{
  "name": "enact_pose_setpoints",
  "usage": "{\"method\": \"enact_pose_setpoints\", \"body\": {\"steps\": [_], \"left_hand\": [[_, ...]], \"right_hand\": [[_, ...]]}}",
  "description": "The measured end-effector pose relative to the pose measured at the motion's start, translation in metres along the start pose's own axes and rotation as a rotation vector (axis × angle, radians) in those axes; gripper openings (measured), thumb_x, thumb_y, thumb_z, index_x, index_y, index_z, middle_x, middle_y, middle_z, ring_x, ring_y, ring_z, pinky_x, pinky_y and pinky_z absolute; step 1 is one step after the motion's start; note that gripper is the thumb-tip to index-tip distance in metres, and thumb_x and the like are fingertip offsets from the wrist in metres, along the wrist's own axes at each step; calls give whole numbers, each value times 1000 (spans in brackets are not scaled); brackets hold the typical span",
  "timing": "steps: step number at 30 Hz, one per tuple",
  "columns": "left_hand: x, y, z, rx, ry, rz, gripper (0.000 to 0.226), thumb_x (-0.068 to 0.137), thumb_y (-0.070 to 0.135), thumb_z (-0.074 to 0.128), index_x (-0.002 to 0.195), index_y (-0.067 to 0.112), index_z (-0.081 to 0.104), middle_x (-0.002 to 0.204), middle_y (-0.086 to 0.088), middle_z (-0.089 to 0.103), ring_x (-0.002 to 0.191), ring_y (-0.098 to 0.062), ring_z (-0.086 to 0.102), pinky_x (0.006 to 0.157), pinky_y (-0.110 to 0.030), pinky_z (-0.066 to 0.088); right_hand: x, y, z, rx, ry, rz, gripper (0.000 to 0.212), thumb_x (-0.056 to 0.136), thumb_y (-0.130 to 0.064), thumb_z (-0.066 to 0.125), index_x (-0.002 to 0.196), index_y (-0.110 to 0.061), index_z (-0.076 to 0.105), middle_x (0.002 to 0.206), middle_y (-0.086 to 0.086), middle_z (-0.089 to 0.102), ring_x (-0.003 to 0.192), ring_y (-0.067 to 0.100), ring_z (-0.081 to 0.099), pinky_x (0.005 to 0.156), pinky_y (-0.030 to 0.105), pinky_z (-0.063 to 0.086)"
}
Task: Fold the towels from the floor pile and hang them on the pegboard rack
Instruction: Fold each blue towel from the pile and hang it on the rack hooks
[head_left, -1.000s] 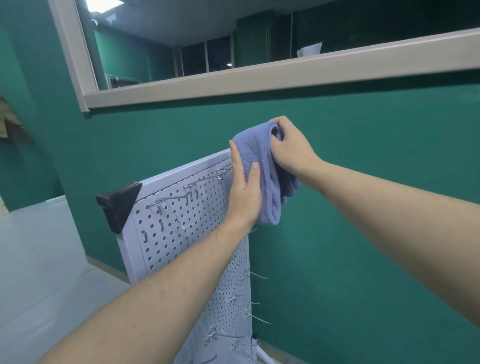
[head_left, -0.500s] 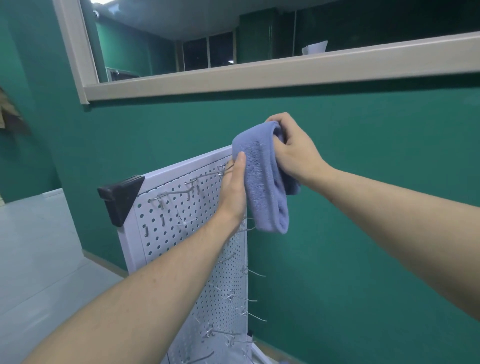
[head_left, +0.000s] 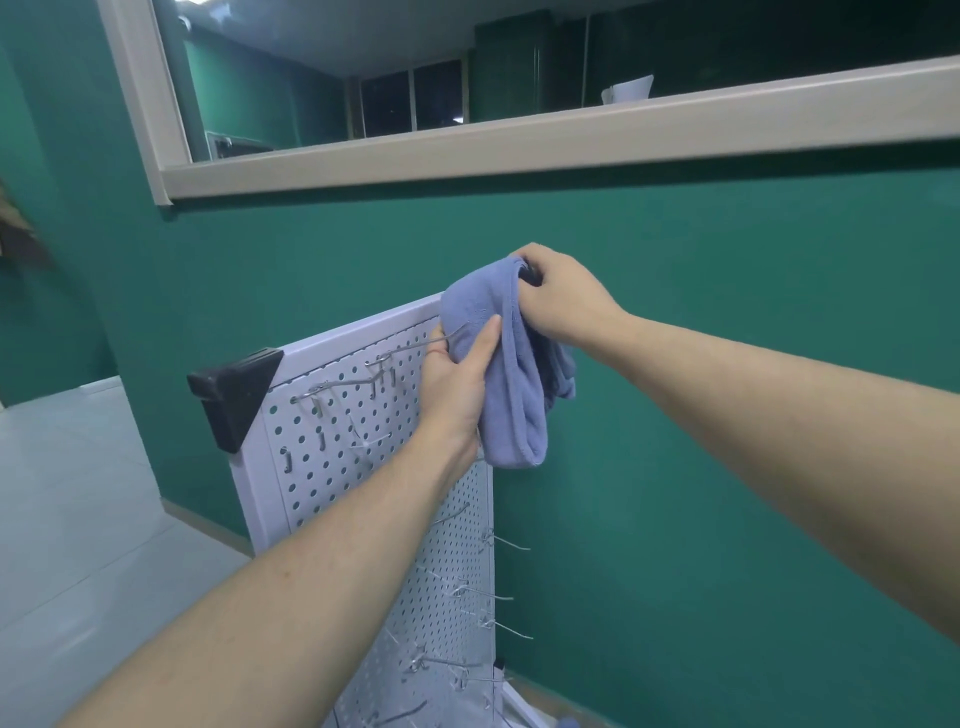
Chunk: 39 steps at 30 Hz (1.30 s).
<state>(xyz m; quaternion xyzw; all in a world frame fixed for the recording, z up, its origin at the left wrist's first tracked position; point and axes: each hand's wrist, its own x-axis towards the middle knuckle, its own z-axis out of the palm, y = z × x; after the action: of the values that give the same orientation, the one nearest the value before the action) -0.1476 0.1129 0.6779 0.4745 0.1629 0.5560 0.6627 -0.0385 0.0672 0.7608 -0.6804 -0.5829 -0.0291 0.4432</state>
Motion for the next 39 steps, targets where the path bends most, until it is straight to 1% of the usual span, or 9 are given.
{"method": "enact_pose_setpoints", "body": {"steps": [5,12,17,21,24,27,32,36,39], "left_hand": [[8,2,4,-40,32,-35,26,100,24,61,121,8,60,105,-12,76,89,-24,73,76,-35,60],[20,-3,3,-61,122,-4,24,101,20,58,123,13,60,105,-7,74,91,-22,70,83,-40,60],[15,-3,3,-33,164,16,12,103,14,50,107,25,51,92,-1,68,80,-17,65,76,-35,56],[12,-5,5,-68,156,38,19,102,7,46,116,21,47,99,-3,67,84,-17,65,78,-34,57],[12,-13,5,136,273,89,29,102,13,49,130,21,44,119,-1,66,101,-16,66,90,-28,54],[13,-16,5,307,391,230,39,101,12,49,137,28,46,132,6,58,113,-13,60,96,-18,48],[8,-29,-1,678,324,303,51,101,20,49,150,32,43,150,3,34,134,-13,43,113,-23,28],[-5,-39,-11,1029,233,325,58,104,29,39,158,38,18,167,8,7,151,-16,17,122,-41,15],[-18,-43,-15,1205,142,327,61,105,33,33,160,30,5,168,7,-3,154,-15,6,122,-43,6]], "right_hand": [[14,-5,-2,66,13,116,11,97,-25,48,96,-21,58,90,-7,61,84,17,55,68,29,45],[11,-1,5,34,-172,204,27,94,-22,47,101,-17,73,103,5,74,88,22,66,82,35,59],[-10,9,11,55,-187,101,25,99,-15,40,88,-9,62,76,-4,57,63,12,49,44,13,37],[-11,4,16,172,-94,37,24,97,-19,44,98,-11,67,92,-8,65,80,12,55,67,17,44],[-13,-2,14,158,-142,95,30,99,-19,38,71,-17,49,68,-7,50,62,11,42,54,23,33],[-20,-5,13,157,-237,182,37,102,-27,33,67,-19,39,57,-11,44,57,8,36,49,21,27],[-23,3,25,224,-190,145,40,89,-61,60,91,-23,47,82,-12,46,73,4,45,64,25,34],[-25,16,34,161,-181,110,40,88,-46,70,108,-21,46,96,-11,58,88,10,57,69,21,42],[-32,27,46,138,-144,136,36,89,-42,67,109,-17,49,103,-6,63,97,16,60,83,30,47]]}}
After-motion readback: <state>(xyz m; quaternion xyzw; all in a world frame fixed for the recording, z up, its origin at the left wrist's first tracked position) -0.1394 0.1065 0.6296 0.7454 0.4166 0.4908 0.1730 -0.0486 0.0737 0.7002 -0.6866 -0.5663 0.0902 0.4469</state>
